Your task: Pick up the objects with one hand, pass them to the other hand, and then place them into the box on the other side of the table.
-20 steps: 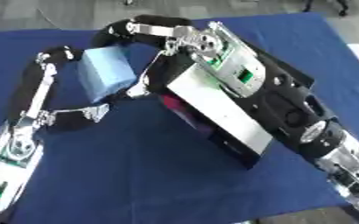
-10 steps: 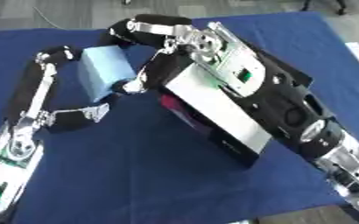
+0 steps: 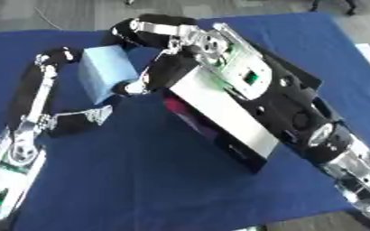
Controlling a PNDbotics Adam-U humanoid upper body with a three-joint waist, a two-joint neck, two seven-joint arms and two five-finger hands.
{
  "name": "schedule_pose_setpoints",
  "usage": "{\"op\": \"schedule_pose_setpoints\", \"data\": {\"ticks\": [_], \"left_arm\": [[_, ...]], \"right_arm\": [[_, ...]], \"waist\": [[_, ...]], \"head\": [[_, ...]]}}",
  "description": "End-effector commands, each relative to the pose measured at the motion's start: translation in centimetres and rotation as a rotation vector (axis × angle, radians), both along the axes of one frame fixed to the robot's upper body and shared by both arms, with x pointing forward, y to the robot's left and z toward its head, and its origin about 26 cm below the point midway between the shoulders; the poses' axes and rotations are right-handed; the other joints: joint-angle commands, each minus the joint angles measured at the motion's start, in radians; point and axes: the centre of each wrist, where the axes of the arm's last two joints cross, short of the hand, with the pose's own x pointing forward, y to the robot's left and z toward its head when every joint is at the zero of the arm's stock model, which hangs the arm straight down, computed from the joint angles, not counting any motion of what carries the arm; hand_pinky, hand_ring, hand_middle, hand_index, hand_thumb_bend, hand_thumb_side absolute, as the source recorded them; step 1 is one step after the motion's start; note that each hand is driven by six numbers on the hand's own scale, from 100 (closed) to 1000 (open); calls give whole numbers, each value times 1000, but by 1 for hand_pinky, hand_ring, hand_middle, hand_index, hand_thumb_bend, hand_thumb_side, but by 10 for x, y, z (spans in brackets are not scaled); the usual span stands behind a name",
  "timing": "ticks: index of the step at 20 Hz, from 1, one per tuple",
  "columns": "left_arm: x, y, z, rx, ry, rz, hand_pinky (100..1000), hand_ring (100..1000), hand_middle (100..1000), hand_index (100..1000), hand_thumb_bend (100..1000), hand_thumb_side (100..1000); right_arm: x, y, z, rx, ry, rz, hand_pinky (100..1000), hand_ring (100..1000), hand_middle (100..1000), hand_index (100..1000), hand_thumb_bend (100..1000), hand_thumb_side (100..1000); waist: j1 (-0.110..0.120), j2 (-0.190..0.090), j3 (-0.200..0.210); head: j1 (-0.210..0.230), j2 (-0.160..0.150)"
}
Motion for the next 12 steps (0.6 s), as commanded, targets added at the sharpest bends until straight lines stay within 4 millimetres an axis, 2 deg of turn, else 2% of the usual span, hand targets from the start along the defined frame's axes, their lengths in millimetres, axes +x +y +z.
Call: {"op": "schedule_pose_setpoints", "data": {"ticks": [1, 3, 5, 12], "left_arm": [[2, 2, 4, -48, 7, 48, 825, 790, 637, 756, 573, 250], [4, 3, 1, -51, 34, 93, 838, 820, 675, 823, 676, 294], [5, 4, -1, -58, 54, 130, 842, 830, 684, 836, 732, 312], [8, 9, -7, -112, 105, 228, 842, 836, 686, 850, 803, 388]], "right_arm": [[-1, -4, 10, 5, -20, 0, 945, 820, 475, 605, 114, 100], [-2, -5, 12, 9, -22, 2, 945, 820, 475, 605, 115, 100], [-3, -5, 13, 12, -26, 0, 945, 819, 475, 605, 117, 100], [-3, -10, 14, 23, -24, -14, 945, 819, 474, 604, 119, 100]], "waist": [[-5, -3, -3], [-4, -4, -5], [-3, -4, -6], [0, -7, -15]], "head": [[-2, -10], [-3, -10], [-3, -11], [-7, -6]]}}
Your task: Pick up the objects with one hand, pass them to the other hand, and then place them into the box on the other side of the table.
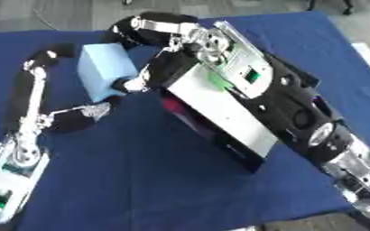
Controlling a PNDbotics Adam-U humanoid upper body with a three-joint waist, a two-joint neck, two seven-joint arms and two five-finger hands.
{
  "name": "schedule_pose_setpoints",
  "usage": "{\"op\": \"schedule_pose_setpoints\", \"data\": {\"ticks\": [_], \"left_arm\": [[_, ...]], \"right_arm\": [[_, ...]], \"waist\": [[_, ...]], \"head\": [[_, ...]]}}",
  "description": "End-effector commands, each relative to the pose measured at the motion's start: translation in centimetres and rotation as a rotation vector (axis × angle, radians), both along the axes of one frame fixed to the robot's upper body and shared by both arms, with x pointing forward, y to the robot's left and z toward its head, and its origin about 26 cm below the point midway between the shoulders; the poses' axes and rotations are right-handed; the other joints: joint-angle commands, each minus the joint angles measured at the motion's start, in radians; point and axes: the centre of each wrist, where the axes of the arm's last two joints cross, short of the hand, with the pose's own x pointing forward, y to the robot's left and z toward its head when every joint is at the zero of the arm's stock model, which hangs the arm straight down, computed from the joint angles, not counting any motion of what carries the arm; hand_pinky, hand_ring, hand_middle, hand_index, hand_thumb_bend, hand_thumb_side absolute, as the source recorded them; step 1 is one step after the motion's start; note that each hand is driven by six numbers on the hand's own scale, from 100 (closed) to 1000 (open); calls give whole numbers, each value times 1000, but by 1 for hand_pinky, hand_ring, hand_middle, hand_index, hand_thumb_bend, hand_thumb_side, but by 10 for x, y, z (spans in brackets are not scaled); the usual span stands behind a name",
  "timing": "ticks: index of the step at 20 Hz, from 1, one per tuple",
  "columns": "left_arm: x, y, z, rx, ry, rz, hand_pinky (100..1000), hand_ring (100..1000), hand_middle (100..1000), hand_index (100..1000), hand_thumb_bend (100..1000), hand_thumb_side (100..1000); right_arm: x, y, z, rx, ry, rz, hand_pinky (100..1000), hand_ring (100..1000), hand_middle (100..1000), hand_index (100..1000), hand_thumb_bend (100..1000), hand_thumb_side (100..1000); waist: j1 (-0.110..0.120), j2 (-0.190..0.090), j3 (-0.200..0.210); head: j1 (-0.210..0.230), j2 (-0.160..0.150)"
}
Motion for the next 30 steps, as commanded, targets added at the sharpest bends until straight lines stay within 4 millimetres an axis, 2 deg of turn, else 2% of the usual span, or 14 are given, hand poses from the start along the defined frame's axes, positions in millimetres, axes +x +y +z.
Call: {"op": "schedule_pose_setpoints", "data": {"ticks": [1, 6, 7, 8, 21, 30], "left_arm": [[3, 7, 5, -31, -2, 47, 841, 836, 686, 852, 806, 394], [5, 14, 0, -43, 14, 80, 839, 835, 682, 852, 801, 406], [6, 16, -1, -44, 17, 86, 837, 834, 681, 852, 784, 408], [7, 18, -2, -46, 20, 94, 836, 833, 679, 850, 786, 412], [14, 49, -14, -56, 49, 209, 830, 828, 679, 852, 729, 417], [19, 73, -22, -21, 82, 273, 836, 833, 700, 861, 728, 425]], "right_arm": [[-3, -8, 11, -2, -33, -17, 945, 819, 474, 604, 120, 100], [-3, -15, 11, 4, -38, -44, 945, 818, 475, 605, 121, 100], [-3, -17, 12, 9, -41, -54, 945, 818, 476, 605, 100, 100], [-3, -20, 12, 13, -44, -66, 944, 818, 477, 605, 124, 100], [-3, -57, 14, 68, -58, -238, 943, 818, 485, 612, 131, 100], [4, -89, -1, 78, -43, -403, 944, 817, 489, 615, 136, 100]], "waist": [[0, -7, -4], [2, -12, -16], [2, -13, -20], [2, -15, -25], [14, -40, -75], [30, -53, -105]], "head": [[-3, -5], [-1, 0], [-1, 2], [-1, 5], [3, 24], [-12, 25]]}}
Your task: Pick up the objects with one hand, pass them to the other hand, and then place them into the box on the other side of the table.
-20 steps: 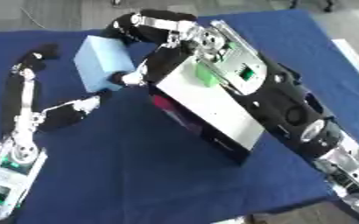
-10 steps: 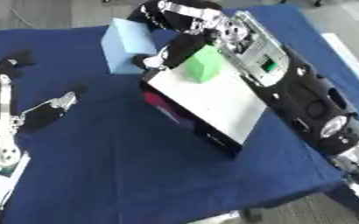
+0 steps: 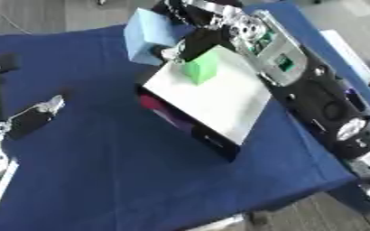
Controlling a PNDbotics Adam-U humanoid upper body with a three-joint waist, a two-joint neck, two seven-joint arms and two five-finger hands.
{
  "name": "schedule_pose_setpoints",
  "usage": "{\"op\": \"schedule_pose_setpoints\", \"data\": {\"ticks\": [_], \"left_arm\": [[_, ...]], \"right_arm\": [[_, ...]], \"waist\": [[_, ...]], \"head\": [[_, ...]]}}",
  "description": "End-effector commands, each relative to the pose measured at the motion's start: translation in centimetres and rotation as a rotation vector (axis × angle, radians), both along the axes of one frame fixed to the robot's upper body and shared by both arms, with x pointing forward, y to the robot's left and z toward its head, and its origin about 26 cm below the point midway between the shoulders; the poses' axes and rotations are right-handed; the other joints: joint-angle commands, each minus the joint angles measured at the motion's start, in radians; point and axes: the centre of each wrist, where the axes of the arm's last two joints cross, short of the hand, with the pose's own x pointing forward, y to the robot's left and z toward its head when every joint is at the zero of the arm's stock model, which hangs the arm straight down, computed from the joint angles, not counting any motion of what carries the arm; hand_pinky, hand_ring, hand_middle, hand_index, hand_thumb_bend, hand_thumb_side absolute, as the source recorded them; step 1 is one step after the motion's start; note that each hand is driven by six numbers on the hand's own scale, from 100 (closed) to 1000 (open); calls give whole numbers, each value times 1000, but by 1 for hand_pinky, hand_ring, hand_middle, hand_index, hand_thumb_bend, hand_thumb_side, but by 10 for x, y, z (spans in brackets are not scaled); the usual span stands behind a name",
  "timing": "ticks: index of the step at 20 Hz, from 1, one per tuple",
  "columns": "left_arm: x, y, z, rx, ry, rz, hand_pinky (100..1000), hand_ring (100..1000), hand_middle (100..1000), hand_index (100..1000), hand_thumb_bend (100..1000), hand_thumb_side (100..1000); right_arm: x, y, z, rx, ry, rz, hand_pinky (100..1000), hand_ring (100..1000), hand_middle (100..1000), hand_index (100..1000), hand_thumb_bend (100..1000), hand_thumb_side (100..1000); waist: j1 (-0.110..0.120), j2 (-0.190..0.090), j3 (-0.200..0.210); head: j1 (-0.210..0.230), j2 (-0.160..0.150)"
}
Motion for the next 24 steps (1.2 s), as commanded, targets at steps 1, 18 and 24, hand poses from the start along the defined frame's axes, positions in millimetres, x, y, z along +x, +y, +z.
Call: {"op": "schedule_pose_setpoints", "data": {"ticks": [1, 18, 24], "left_arm": [[3, 11, 7, 8, -12, 25, 836, 833, 700, 861, 729, 425], [5, 24, 7, 11, 3, 78, 839, 837, 705, 861, 729, 430], [5, 26, 7, 4, 2, 88, 839, 838, 705, 858, 731, 431]], "right_arm": [[-1, -17, 9, -25, -39, -69, 944, 817, 489, 615, 136, 100], [4, -54, -29, -136, 14, -239, 926, 810, 502, 621, 189, 100], [4, -60, -43, -179, 41, -269, 923, 813, 515, 634, 219, 100]], "waist": [[15, -41, -5], [29, -53, -20], [29, -52, -21]], "head": [[-7, 6], [-29, 2], [-27, 2]]}}
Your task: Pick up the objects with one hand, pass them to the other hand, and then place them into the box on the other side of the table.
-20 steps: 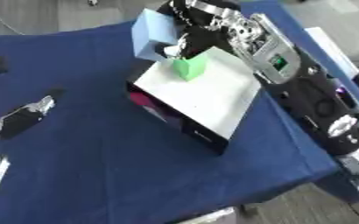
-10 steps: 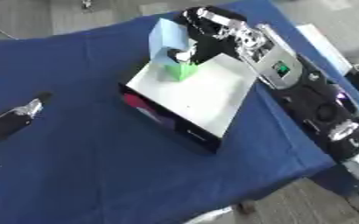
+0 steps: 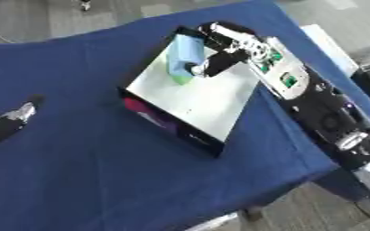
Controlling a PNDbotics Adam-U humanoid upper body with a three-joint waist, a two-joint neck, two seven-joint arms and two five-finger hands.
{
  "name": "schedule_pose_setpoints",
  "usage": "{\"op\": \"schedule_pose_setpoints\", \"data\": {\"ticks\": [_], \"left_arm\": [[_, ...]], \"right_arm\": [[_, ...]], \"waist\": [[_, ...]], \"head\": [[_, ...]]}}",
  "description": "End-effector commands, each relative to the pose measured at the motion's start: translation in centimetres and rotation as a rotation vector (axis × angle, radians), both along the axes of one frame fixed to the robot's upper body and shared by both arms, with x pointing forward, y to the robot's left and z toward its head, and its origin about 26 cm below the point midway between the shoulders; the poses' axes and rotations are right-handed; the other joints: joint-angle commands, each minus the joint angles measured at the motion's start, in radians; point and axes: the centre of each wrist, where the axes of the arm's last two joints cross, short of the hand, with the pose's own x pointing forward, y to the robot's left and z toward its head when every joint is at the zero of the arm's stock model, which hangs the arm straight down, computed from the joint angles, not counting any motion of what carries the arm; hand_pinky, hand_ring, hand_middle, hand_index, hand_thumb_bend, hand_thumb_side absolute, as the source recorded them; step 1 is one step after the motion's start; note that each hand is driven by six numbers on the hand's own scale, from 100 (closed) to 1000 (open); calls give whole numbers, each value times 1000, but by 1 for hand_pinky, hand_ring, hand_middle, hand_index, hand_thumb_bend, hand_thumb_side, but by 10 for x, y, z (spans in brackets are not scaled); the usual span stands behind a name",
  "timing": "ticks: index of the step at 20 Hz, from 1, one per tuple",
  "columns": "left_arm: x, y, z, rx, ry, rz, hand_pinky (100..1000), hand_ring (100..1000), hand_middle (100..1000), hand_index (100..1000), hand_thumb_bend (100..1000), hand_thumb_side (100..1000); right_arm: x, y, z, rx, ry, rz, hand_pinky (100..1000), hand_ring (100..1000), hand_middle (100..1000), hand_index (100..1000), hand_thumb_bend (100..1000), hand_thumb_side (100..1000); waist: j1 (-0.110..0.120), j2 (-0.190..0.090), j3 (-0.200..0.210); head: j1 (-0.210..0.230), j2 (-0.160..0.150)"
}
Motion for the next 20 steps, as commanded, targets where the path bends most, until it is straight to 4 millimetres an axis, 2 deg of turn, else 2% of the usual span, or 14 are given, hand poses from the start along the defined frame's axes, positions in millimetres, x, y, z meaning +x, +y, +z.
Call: {"op": "schedule_pose_setpoints", "data": {"ticks": [1, 3, 4, 7, 8, 11, 15, 20], "left_arm": [[1, 5, 11, -4, -31, 9, 839, 838, 705, 858, 732, 431], [1, 5, 11, -5, -32, 9, 839, 838, 705, 858, 733, 431], [1, 5, 11, -5, -32, 10, 840, 838, 705, 858, 734, 432], [1, 6, 10, -5, -27, 12, 840, 838, 705, 858, 738, 434], [1, 6, 10, -5, -26, 11, 840, 838, 706, 858, 738, 434], [1, 5, 10, -8, -28, 11, 840, 839, 707, 858, 740, 432], [1, 3, 12, -8, -34, 10, 841, 839, 706, 858, 742, 429], [2, 4, 13, -7, -37, 15, 841, 839, 706, 857, 744, 426]], "right_arm": [[-1, -9, 7, -42, -20, -24, 925, 820, 533, 659, 256, 100], [-1, -9, 6, -51, -24, -26, 930, 836, 589, 716, 341, 100], [-2, -9, 7, -54, -30, -23, 936, 849, 634, 756, 412, 100], [-4, -6, 10, -77, -57, -2, 967, 905, 769, 883, 459, 100], [-4, -6, 11, -89, -67, 5, 970, 913, 779, 895, 468, 100], [-5, -6, 13, -134, -99, 12, 994, 987, 845, 969, 604, 180], [-6, -7, 14, -181, -139, -14, 1000, 1000, 860, 993, 596, 203], [-6, -7, 15, -176, -164, -32, 1000, 1000, 865, 998, 599, 189]], "waist": [[11, -40, -1], [12, -40, -2], [13, -40, -2], [14, -40, -3], [14, -40, -3], [14, -41, -3], [14, -41, -3], [15, -42, -3]], "head": [[0, 3], [0, 4], [0, 5], [1, 5], [1, 6], [3, 6], [9, 6], [14, 6]]}}
